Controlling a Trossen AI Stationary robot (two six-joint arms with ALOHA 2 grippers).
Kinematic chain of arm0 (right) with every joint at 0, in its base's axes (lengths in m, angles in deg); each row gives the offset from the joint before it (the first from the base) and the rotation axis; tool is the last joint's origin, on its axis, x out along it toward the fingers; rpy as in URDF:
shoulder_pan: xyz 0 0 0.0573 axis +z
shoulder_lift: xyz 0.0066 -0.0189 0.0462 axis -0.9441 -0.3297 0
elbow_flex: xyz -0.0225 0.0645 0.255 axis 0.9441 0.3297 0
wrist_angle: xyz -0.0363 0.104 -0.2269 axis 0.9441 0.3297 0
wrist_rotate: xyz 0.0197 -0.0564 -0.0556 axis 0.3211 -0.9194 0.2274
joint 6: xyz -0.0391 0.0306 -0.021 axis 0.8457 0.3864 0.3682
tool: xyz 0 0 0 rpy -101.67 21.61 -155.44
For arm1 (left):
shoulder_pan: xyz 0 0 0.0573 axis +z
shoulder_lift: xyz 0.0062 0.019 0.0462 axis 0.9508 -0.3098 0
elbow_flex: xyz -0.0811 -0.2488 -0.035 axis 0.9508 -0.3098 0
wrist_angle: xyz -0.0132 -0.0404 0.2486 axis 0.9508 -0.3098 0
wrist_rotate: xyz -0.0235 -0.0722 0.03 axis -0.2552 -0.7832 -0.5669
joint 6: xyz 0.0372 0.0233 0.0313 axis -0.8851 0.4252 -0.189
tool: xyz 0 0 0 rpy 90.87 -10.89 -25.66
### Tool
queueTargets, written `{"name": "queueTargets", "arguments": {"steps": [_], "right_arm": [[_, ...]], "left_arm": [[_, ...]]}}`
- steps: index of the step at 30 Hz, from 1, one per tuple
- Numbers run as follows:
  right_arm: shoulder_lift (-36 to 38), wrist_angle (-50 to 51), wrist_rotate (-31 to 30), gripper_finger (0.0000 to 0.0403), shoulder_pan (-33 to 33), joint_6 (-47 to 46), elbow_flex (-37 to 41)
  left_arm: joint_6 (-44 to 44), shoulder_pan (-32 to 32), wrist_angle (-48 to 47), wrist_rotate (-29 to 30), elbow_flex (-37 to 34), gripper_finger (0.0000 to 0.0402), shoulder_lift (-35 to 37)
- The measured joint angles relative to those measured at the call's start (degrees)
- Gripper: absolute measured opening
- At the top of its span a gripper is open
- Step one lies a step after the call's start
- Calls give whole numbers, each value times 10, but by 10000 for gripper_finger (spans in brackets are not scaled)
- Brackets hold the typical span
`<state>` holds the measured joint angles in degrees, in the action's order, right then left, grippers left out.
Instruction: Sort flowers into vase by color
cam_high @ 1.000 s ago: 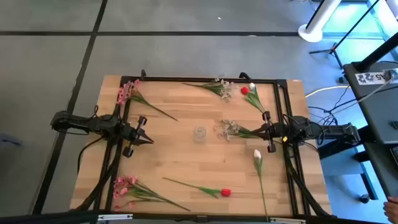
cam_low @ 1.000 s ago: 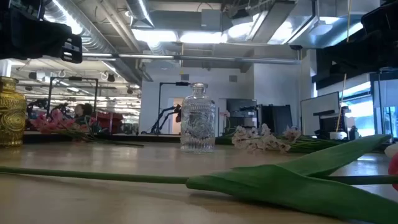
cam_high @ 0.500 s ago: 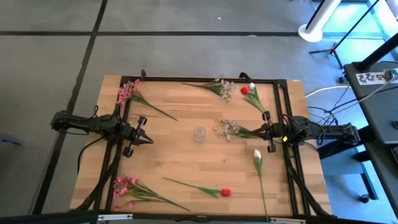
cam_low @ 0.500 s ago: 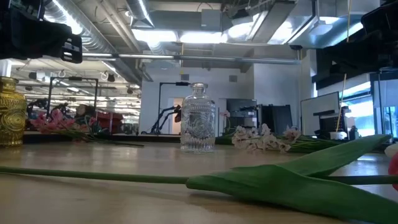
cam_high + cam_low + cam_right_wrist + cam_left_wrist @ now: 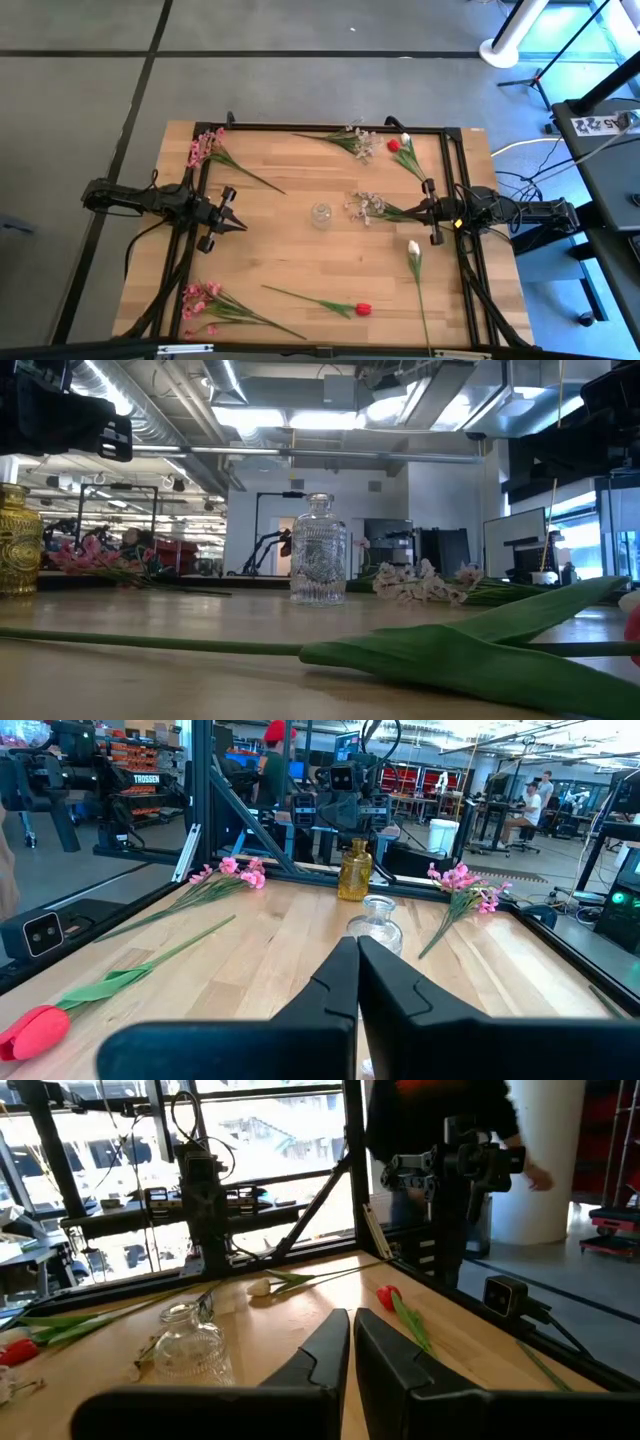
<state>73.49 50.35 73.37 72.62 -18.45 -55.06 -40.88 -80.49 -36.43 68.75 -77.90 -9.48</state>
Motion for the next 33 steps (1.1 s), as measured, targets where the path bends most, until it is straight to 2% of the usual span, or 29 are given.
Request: {"name": "queueTargets", "arguments": {"steps": [23,26,29,33], "right_arm": [[0,0,0,8,0,0,0],[-2,-40,-9,8,0,0,0],[-2,-66,-10,8,0,-59,-4],[-29,14,-72,8,0,-128,-53]], "left_arm": [[0,0,0,0,0,18,0],[0,0,0,0,0,18,0],[0,0,0,0,0,18,0],[0,0,0,0,0,18,0]]}}
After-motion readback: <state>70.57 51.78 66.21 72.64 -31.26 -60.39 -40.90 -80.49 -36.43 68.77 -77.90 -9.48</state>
